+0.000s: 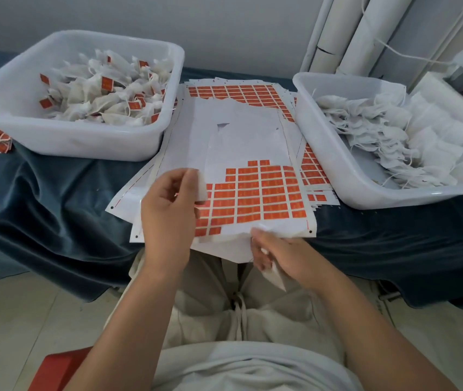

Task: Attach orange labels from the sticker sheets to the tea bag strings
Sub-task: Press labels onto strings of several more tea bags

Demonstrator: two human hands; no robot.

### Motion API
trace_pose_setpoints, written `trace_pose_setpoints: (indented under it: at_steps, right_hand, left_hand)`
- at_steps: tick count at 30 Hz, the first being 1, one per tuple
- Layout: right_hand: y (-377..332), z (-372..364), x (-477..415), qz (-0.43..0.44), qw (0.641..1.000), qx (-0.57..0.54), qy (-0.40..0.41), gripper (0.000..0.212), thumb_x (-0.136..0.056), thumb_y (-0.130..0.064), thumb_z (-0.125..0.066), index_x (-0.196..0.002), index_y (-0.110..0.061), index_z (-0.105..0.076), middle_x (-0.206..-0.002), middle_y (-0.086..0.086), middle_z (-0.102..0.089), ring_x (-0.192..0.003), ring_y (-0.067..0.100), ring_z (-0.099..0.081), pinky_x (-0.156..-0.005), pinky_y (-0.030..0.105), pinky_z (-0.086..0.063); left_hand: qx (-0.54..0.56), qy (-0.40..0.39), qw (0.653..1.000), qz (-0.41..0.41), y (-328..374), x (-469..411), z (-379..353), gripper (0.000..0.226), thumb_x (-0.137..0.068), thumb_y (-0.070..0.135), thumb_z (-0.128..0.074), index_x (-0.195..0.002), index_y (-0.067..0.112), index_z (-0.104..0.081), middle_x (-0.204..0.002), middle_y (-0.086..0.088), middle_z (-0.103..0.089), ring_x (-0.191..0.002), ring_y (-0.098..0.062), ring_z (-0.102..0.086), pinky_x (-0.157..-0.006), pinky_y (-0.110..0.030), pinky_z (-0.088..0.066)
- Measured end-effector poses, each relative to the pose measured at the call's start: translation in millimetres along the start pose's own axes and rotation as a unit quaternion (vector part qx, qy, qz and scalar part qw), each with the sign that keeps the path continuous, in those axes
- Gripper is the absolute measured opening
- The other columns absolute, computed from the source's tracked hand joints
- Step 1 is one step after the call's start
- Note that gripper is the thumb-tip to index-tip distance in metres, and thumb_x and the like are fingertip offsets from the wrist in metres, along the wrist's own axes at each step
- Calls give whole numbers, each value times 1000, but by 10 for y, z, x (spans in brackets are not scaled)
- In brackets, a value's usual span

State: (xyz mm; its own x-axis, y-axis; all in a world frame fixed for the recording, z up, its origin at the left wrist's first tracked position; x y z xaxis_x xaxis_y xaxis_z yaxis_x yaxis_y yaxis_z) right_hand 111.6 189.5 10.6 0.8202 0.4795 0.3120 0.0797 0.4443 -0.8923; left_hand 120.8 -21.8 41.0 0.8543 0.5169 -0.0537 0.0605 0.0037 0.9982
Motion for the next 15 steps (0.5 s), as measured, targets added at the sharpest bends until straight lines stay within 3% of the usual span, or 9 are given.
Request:
trace_pose_setpoints:
  at_steps: [3, 5, 7, 9, 12, 15]
  right_hand:
    - [-128, -151, 97, -38, 990, 64, -124, 44, -106, -41, -42, -66, -29, -57, -70, -4, -61, -69, 14, -60, -85, 33, -49]
    - [-232, -347, 152, -42, 977, 116, -172, 35, -103, -34, -45, -72, -35, -62, -72, -12, -62, -69, 5, -58, -82, 33, -50]
    - [-336, -514, 194, -17, 963, 169, -209, 35, -104, -35, -48, -73, -43, -62, -73, -18, -64, -65, -5, -57, -77, 31, -50]
    - [-447, -581, 264, 30, 959, 158, -235, 32, -106, -36, -48, -76, -38, -59, -74, -14, -64, -65, -5, -57, -72, 26, -48]
    - [-653, -494, 388, 106, 975, 55, -186, 28, -108, -34, -49, -82, -35, -59, -78, -12, -65, -72, 1, -62, -74, 19, -52]
    - [-772, -326, 450, 167, 983, -46, -68, 22, -108, -28, -56, -90, -32, -68, -85, -6, -72, -82, 10, -71, -83, 27, -58]
  left_hand:
    - [78, -2, 995, 68, 7, 42, -25, 17, -103, 43, -64, -100, 33, -77, -86, 7, -77, -68, -9, -71, -64, -22, -58]
    - [100, -26, 990, 100, 5, 108, -90, 17, -103, 40, -65, -100, 30, -79, -92, 5, -79, -73, -10, -74, -64, -22, -59]
    - [69, -40, 991, 103, -12, 163, -141, 18, -103, 42, -64, -102, 32, -79, -96, 7, -80, -79, -11, -78, -68, -28, -62]
    - [54, -46, 992, 101, -8, 197, -158, 18, -102, 44, -63, -102, 36, -79, -96, 11, -80, -82, -10, -78, -70, -29, -62]
    - [79, -60, 990, 103, 42, 233, -166, 16, -102, 41, -66, -95, 40, -81, -86, 10, -79, -71, -7, -75, -60, -22, -59]
    - [104, -78, 987, 90, 74, 280, -203, 17, -102, 35, -67, -95, 31, -82, -85, 6, -79, -72, -9, -74, -60, -21, -58]
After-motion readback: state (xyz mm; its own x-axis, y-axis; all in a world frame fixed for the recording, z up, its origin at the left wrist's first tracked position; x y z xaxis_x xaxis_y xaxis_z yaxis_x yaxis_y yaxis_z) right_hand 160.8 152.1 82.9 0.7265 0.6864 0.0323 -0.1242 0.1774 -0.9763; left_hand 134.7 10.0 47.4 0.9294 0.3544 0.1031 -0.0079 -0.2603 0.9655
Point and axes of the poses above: each hand's wrist, its own x-axis away from the middle knuckle, its own z-axis out of the back of the hand, y = z × x, the point moved 1 cm from there along -x, towards the middle knuckle
